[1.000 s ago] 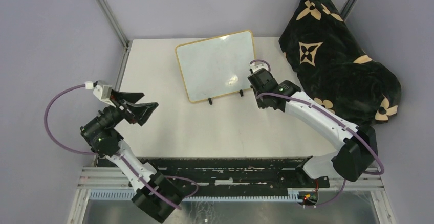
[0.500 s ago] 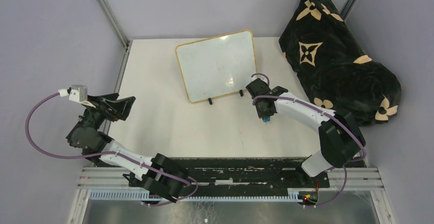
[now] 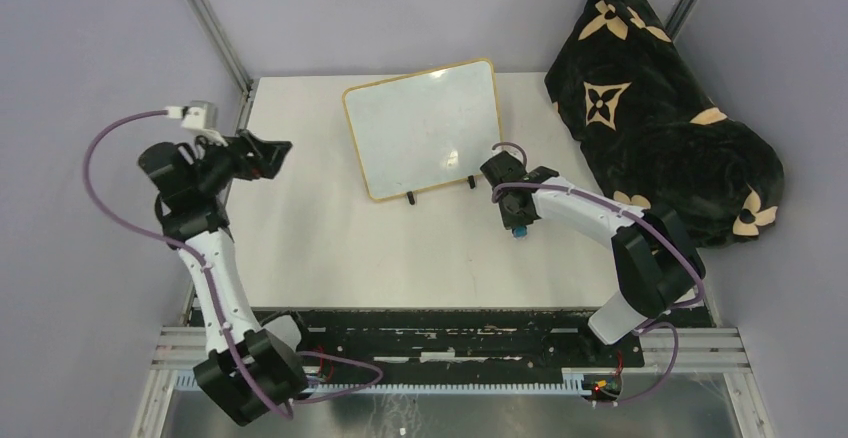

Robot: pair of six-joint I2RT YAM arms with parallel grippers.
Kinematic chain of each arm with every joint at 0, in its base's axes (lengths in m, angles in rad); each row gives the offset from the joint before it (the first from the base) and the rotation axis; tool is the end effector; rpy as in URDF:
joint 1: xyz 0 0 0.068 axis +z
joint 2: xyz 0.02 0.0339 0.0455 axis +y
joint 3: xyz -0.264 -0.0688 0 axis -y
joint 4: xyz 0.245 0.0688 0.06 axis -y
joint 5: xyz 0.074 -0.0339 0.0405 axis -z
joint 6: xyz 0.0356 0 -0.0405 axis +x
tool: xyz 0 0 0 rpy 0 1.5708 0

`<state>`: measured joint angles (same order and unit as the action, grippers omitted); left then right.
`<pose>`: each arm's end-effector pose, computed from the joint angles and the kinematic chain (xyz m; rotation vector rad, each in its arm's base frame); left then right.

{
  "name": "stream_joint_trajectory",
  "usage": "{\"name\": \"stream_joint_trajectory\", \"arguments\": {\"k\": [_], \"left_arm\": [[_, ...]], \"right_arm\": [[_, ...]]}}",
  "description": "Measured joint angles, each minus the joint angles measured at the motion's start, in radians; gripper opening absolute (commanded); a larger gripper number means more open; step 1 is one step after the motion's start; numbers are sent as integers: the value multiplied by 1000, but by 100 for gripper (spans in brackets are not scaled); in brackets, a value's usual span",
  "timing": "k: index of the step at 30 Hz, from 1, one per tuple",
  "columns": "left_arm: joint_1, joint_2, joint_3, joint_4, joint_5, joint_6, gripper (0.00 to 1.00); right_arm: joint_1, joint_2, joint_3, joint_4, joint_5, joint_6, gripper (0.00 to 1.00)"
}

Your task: Erase the whiteboard

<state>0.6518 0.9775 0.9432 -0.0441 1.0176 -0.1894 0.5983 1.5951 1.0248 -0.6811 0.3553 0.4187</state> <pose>0.1867 0.1044 0.3767 0.0906 1.6307 -0.4806 0.2538 0.1580 0.1937 -0.1635 2.6814 -0.2105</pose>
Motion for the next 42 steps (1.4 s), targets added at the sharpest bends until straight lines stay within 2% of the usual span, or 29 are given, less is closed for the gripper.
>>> {"name": "stream_joint_trajectory", "arguments": {"k": [2,5,11,20,25,29,33,39,41,42], "left_arm": [[-124,11,-11,-111,-107,84,99],[-238,11,-34,-214,-294,164,99],[-462,26,-58,-246,-616,235,99],[-638,213,-125,-254,-958,335,99],[-678,232,-186,-256,-1012,359,99],[-674,240,-198,-258,-1017,374,99],[-674,240,-198,-263,-1005,383,99],[-674,240,-198,-266,-972,387,99],[-674,240,-198,-266,-961,391,99],[-674,240,-198,-267,-956,393,99]], "right_arm": [[-8,0,0,6,1,0,1],[-22,0,0,17,1,3,1],[-38,2,0,39,-3,5,1],[-50,9,0,46,-7,8,6],[-58,-5,0,45,-7,14,21],[-60,-23,0,44,-7,21,40],[-60,-35,-2,45,-7,23,54],[-60,-68,-17,39,-8,23,58],[-60,-87,-19,32,-8,23,67],[-60,-101,-22,33,-11,22,68]]}}
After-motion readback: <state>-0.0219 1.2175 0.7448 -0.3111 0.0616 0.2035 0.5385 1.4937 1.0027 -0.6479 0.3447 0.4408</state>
